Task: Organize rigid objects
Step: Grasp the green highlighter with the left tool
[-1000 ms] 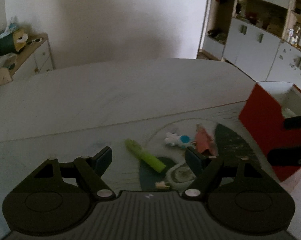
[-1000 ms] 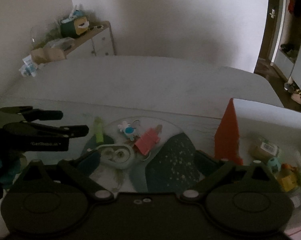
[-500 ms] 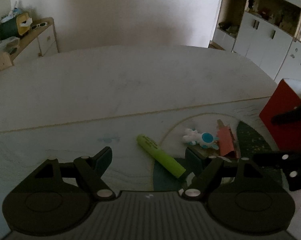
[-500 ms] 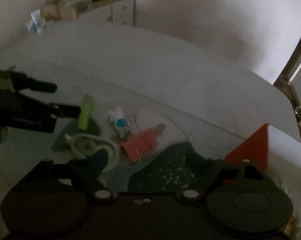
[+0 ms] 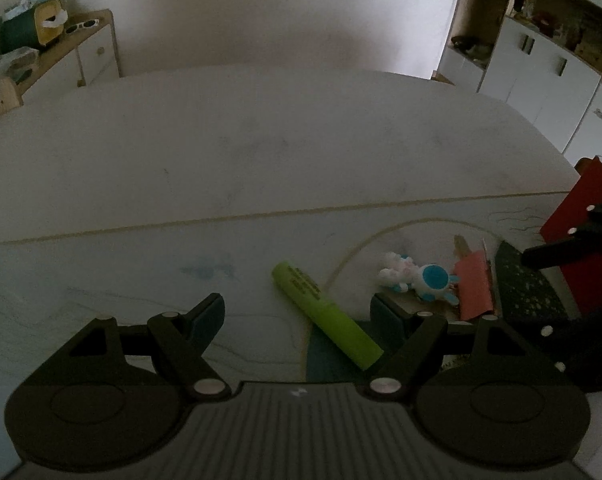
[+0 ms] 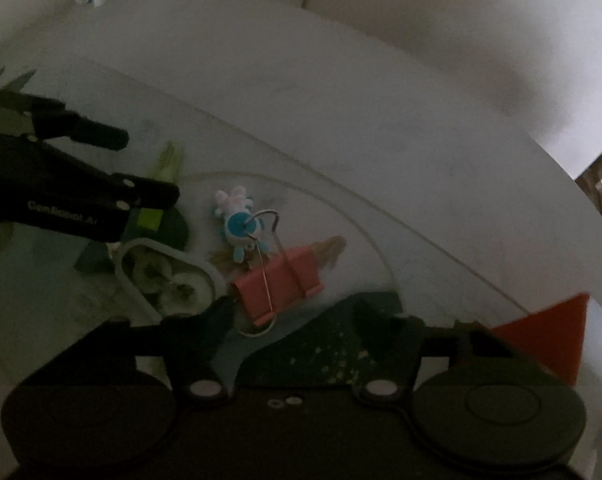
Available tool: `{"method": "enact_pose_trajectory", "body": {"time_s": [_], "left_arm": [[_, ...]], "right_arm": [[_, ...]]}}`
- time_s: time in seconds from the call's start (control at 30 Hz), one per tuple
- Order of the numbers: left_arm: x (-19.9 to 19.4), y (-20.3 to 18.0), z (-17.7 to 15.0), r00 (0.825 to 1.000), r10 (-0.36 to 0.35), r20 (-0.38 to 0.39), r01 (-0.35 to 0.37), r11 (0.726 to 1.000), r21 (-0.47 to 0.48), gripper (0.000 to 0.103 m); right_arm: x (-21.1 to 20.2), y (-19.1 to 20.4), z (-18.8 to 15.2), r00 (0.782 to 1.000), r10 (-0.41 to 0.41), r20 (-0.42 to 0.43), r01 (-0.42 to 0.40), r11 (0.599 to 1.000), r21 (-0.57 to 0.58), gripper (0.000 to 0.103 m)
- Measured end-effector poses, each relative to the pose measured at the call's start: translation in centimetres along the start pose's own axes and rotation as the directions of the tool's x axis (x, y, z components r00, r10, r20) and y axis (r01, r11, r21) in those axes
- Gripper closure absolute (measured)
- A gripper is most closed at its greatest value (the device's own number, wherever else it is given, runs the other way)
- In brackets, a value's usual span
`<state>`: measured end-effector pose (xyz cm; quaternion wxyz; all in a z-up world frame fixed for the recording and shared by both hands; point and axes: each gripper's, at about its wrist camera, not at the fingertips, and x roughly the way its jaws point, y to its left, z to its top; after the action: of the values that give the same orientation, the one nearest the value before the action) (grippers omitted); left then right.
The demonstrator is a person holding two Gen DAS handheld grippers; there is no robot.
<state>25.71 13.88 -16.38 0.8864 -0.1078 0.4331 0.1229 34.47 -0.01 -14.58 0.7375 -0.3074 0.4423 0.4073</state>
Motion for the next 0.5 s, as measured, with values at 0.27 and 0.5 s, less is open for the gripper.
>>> {"method": "enact_pose_trajectory", "body": {"time_s": [0.27,0.5], "left_arm": [[0.7,0.0,-0.1,1.000,0.004,0.000,-0.004,1.000,-0.008,0.029],[0.6,-0.4,-0.3,1.000,0.001,0.020,-0.001,1.000,0.011,0.055]], "right_arm": [[1.2,0.1,1.3,0.999,0.032,-0.034,-0.035,0.996,-0.086,0.047],[1.7,0.3,2.0,0.998,0.065,-0.011,-0.066,0.991,-0.120,0.048]]}}
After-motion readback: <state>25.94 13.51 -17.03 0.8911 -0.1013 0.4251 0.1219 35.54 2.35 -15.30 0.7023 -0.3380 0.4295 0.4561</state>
